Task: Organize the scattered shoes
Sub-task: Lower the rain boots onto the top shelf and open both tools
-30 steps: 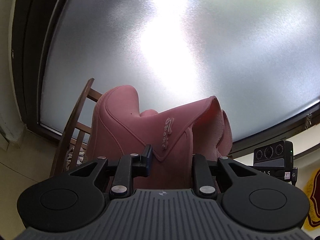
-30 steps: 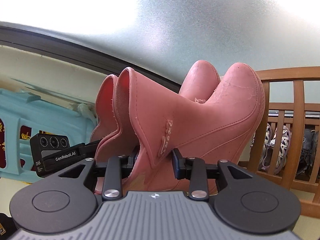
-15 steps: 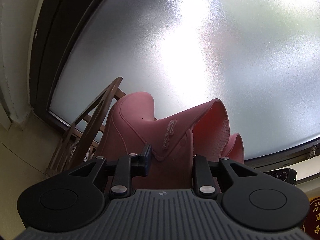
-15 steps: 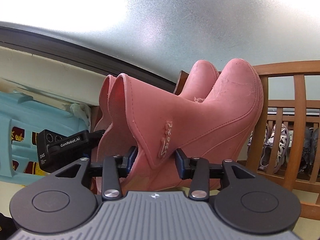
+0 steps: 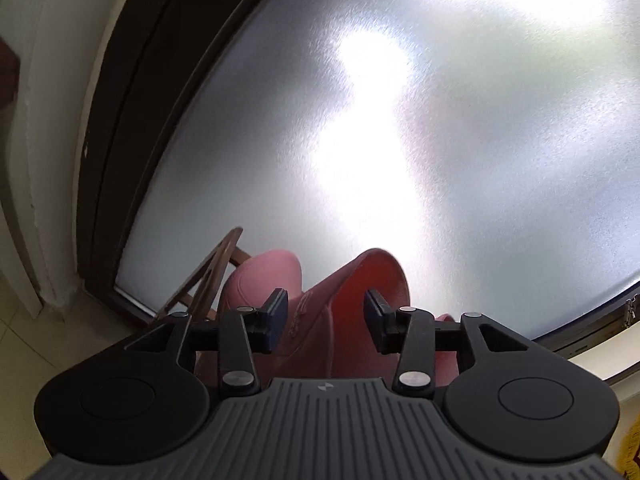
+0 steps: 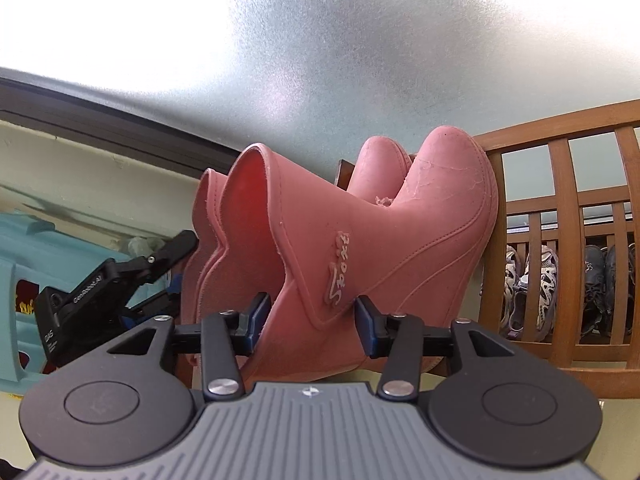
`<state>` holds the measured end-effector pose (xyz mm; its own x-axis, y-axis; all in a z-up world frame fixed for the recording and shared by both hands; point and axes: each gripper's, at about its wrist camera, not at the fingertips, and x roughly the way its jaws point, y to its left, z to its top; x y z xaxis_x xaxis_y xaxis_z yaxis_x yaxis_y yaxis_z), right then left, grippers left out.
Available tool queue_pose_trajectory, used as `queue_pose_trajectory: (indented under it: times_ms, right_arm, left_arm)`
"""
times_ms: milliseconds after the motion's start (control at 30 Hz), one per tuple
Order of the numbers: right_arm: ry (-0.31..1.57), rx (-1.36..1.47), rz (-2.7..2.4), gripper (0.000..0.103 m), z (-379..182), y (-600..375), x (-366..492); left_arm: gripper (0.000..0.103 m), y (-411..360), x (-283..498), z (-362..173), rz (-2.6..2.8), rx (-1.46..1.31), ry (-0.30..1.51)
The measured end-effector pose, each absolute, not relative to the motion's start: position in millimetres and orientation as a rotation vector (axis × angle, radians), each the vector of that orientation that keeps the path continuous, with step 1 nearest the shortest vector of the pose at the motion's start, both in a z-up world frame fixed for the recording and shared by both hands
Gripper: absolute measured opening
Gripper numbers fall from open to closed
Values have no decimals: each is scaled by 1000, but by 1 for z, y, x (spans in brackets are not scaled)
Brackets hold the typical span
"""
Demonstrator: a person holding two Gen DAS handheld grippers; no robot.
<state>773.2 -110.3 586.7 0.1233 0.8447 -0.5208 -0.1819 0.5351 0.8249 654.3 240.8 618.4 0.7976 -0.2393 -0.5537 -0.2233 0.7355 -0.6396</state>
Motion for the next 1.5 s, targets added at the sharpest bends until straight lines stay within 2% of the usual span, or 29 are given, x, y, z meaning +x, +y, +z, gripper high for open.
queue_pose_trajectory:
  times_ms: [533,867,1000,1267,1500]
  right_arm:
    - [1109,742,839,53,600,-148,742]
    - [1061,772,824,53,591,-214,676]
    - [1048,794,815,53,580,-248,637]
    - [1082,826,767,54,531,-312,552]
    - [1082,908,662,55,478,-344,479]
  left_arm:
    - [46,198,607,650,11,-729,546]
    - [50,104,537,656,-17,-670,492]
    - [51,63,502,643,-31,-675,501]
    - [51,-13,420,582,-9,-704,591]
    - [51,-29,383,537,-69,-672,691]
